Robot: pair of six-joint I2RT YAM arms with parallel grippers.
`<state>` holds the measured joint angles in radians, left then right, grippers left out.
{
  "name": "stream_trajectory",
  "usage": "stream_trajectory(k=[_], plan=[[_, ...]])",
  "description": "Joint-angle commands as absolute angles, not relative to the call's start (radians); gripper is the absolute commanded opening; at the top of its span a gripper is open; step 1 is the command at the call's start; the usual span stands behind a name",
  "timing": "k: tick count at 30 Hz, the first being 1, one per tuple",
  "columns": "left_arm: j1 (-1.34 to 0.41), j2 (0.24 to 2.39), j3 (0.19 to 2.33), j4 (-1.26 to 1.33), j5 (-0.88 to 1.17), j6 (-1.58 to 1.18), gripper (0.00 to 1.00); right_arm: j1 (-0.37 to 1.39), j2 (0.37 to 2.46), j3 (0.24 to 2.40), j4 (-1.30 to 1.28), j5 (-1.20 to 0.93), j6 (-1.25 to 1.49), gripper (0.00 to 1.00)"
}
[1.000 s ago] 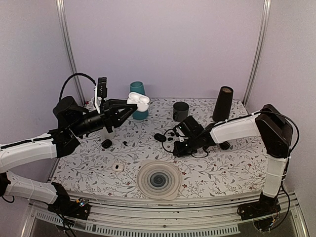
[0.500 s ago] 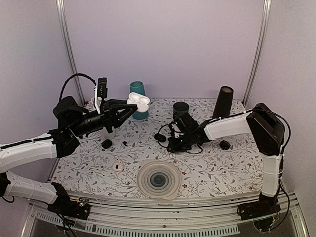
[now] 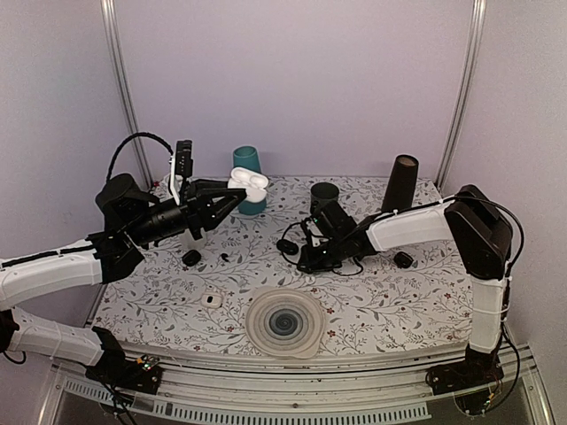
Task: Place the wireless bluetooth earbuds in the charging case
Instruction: Pick up the left earbud from the center of the board.
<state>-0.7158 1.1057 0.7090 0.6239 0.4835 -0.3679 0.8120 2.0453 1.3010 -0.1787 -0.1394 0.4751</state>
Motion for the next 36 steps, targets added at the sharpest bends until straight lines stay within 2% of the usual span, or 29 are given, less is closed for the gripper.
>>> stream_trajectory(k=[1, 18, 36], plan=[[-0.701, 1.105, 0.701, 0.650, 0.494, -0.374, 0.00, 0.821, 1.957, 1.256, -0.130, -0.106, 0.451, 0.24], [-0.695, 1.089, 0.702, 0.637, 0.495, -0.374, 0.00, 0.870, 1.992, 1.320, -0.177, -0.197, 0.161, 0.24], [-0.692, 1.086, 0.709, 0.626, 0.497, -0.371, 0.00, 0.818, 2.102, 1.366, -0.210, -0.261, 0.171, 0.24]])
